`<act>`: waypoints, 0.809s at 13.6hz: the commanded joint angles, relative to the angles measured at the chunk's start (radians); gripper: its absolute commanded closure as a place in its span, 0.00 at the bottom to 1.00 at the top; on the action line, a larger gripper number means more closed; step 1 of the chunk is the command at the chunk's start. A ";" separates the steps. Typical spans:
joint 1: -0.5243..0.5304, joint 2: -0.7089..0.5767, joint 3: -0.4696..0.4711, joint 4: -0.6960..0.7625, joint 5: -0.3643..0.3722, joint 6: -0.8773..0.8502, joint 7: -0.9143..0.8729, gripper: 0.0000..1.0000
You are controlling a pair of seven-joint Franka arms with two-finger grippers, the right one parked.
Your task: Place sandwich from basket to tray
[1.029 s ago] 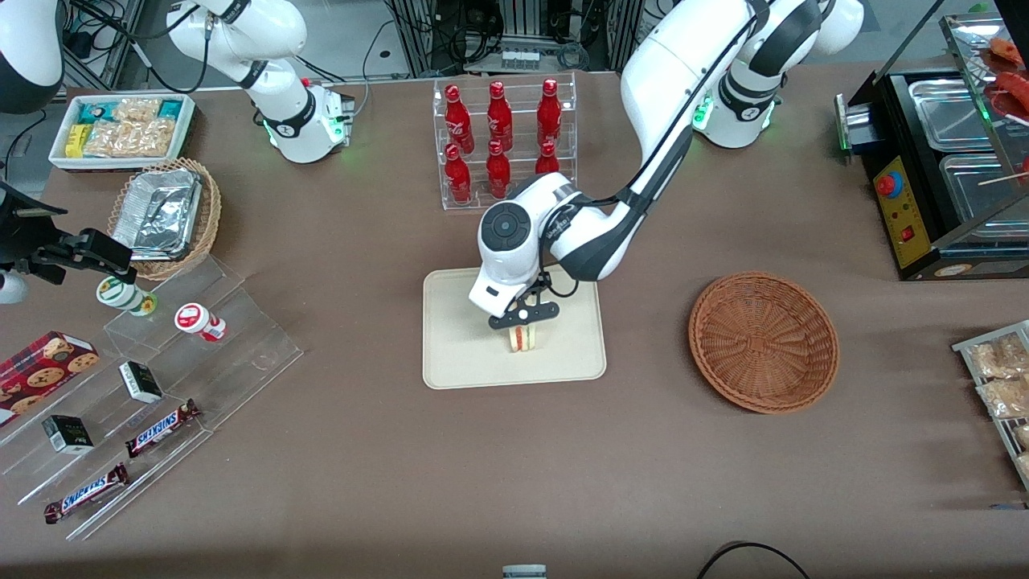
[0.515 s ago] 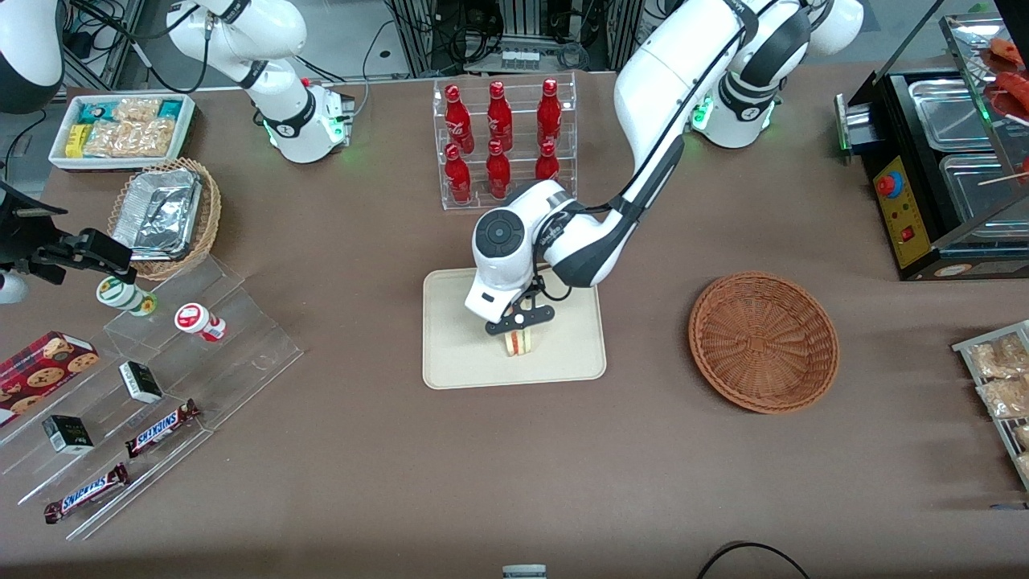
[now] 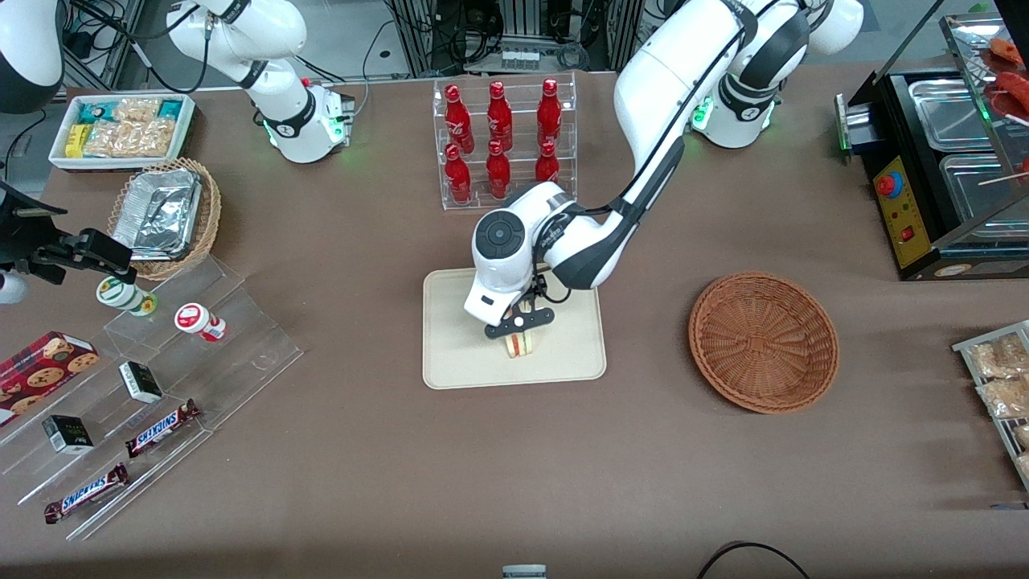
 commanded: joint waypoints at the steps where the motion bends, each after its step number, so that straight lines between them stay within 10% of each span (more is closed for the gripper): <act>1: -0.003 -0.037 0.009 0.067 0.013 -0.134 -0.011 0.00; 11: 0.159 -0.198 0.012 0.079 0.024 -0.426 0.458 0.00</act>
